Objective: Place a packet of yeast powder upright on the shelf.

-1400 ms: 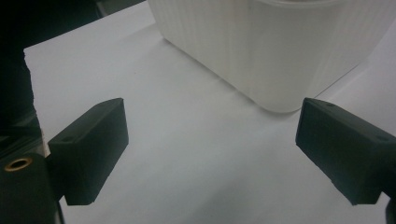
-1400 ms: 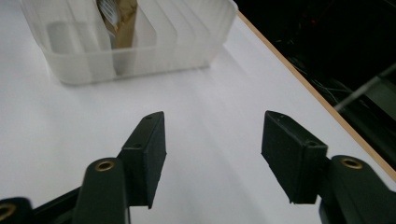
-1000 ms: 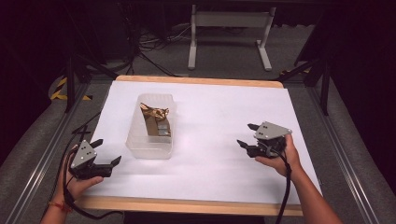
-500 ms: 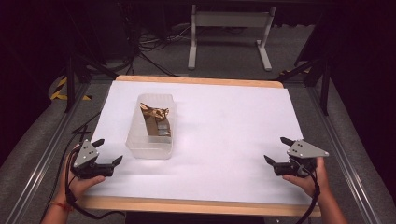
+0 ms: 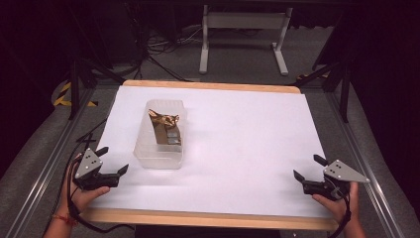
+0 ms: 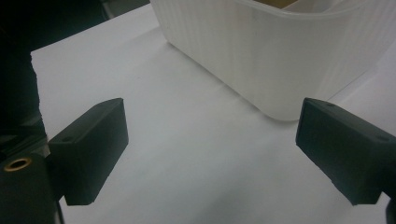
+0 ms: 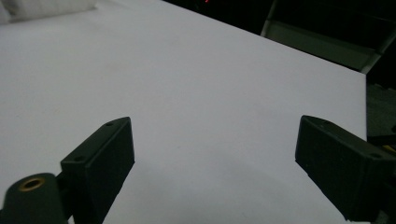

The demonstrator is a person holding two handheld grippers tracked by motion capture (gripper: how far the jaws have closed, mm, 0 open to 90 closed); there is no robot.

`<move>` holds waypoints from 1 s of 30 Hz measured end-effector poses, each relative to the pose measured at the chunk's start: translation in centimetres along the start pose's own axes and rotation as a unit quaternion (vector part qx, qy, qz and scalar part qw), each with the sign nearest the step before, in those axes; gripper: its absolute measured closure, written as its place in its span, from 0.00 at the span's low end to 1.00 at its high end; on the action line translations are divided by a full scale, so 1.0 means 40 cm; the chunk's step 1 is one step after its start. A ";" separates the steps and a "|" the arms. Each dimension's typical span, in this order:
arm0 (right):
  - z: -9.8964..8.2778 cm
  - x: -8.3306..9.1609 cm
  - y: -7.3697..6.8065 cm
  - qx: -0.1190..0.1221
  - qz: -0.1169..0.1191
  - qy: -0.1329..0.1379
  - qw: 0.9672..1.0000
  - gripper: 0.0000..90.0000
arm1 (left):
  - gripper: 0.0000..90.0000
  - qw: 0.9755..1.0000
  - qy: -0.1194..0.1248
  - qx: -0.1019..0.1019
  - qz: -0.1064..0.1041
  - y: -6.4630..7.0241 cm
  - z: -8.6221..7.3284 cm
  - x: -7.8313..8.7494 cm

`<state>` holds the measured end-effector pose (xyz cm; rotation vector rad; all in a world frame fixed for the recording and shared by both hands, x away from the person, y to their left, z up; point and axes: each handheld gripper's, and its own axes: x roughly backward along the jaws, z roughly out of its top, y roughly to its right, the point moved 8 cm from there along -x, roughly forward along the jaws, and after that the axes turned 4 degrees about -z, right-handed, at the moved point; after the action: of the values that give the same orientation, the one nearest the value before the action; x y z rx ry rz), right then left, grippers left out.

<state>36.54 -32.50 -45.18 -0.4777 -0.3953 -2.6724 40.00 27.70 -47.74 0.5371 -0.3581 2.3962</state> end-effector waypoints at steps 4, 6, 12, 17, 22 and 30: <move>-0.010 0.005 0.012 -0.022 -0.012 0.013 1.000 0.13 | 0.11 1.000 0.002 0.001 0.002 -0.002 0.002 0.003; -0.018 0.004 0.015 -0.020 -0.022 0.008 1.000 0.13 | 0.11 1.000 0.006 0.006 0.001 -0.002 0.005 0.007; -0.025 -0.004 0.019 -0.024 -0.030 0.009 0.999 0.12 | 0.11 1.000 0.009 0.008 0.004 -0.002 0.008 0.013; -0.034 -0.017 0.011 -0.023 -0.034 -0.002 0.999 0.13 | 0.11 1.000 0.013 0.002 0.001 0.002 0.014 0.010; -0.030 -0.019 -0.001 -0.016 -0.027 -0.008 0.999 0.13 | 0.11 1.000 0.018 0.002 0.004 -0.002 0.016 0.016; -0.028 -0.022 -0.013 0.001 -0.023 -0.015 1.000 0.13 | 0.11 1.000 0.022 0.003 0.006 0.000 0.022 0.017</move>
<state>36.78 -32.13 -46.64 -0.5158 -0.4215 -2.7121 39.76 27.72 -46.66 0.4865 -0.3360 2.4163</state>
